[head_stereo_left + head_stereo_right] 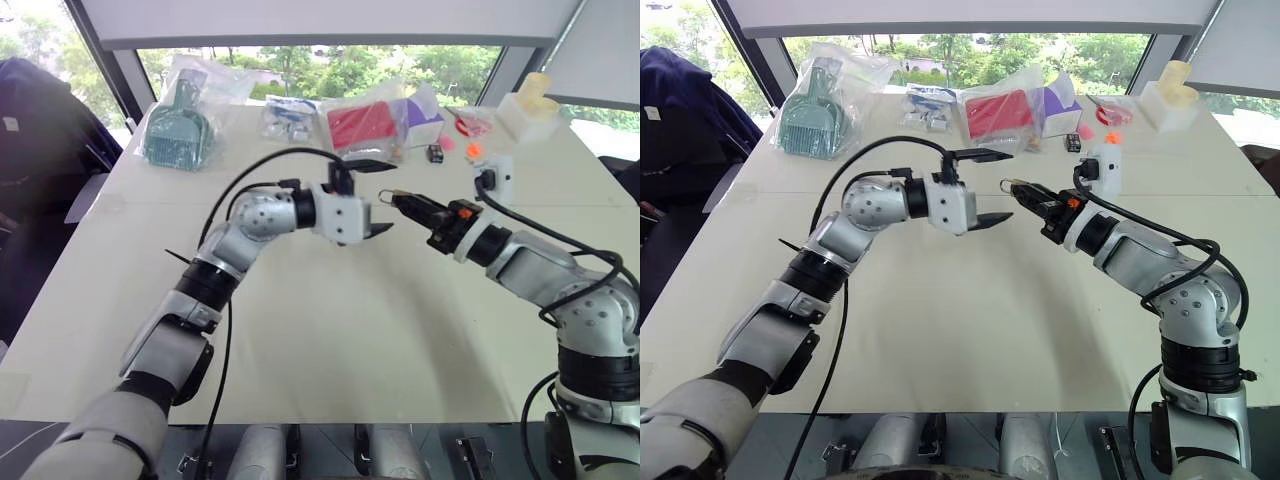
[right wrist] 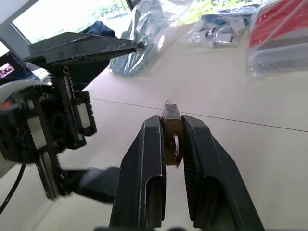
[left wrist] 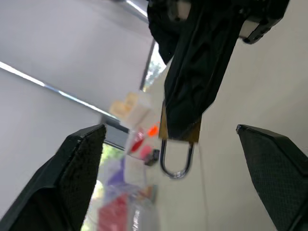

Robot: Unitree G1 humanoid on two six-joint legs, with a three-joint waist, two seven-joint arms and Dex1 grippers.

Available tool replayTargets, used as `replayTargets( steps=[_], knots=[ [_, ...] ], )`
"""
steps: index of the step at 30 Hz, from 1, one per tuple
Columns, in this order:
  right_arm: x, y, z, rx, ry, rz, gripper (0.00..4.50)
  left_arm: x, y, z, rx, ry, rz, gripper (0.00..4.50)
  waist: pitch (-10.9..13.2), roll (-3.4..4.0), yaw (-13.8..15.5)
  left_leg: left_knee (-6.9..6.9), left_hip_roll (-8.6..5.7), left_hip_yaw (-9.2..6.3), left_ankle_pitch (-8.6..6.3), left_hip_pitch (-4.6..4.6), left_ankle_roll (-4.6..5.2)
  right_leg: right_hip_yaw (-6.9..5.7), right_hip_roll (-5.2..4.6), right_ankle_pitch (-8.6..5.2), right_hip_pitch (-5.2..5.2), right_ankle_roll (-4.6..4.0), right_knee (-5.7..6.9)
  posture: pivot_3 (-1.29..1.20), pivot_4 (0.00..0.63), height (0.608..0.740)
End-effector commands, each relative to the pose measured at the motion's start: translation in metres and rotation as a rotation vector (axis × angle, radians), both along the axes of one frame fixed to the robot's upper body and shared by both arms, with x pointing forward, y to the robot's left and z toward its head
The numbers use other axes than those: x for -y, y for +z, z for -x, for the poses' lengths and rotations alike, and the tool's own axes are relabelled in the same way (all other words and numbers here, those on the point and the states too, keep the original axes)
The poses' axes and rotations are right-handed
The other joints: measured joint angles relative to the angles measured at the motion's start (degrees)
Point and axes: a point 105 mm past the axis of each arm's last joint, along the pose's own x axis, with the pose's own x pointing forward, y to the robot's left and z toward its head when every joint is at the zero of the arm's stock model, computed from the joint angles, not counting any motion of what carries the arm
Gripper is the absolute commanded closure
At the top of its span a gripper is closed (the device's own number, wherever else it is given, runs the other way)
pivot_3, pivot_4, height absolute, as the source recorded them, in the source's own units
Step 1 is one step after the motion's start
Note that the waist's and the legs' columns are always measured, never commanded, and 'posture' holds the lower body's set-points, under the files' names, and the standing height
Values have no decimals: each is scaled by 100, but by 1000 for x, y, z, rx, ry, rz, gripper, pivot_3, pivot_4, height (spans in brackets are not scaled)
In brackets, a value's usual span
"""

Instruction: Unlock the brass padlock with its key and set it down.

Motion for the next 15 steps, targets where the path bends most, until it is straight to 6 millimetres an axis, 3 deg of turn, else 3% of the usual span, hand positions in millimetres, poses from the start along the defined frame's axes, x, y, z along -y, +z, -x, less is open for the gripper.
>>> replayTargets(
  steps=[1, 3, 6, 15],
  knots=[
    [16, 9, -1, 35, -51, -4, 4452, -23, 26, -13, -253, 52, 153, 65, 0, 0, 6, 0, 0, -1, 0, 0, 0, 0, 0, 0, 0, 0, 0, 0, 150, 740],
    [19, 9, -1, 36, -54, -4, 4452, -29, 33, -22, -345, 88, 217, 65, 0, 0, 13, 1, 0, -1, 0, 0, 0, 0, 1, 0, 1, 0, 0, 0, 150, 740],
    [15, 15, 0, 52, -31, -15, 4452, -22, 43, -27, -393, 91, 274, 65, 0, 0, 19, 2, -3, -2, 0, 0, 0, 0, 2, 0, 3, 1, -1, 0, 150, 740],
    [-3, 26, 5, 84, 33, -66, 4452, 3, 33, -19, -445, 18, 242, 65, 0, 0, 3, 1, -2, -4, 1, 2, -1, 0, 4, 0, 5, 1, -1, 0, 150, 740]
  ],
)
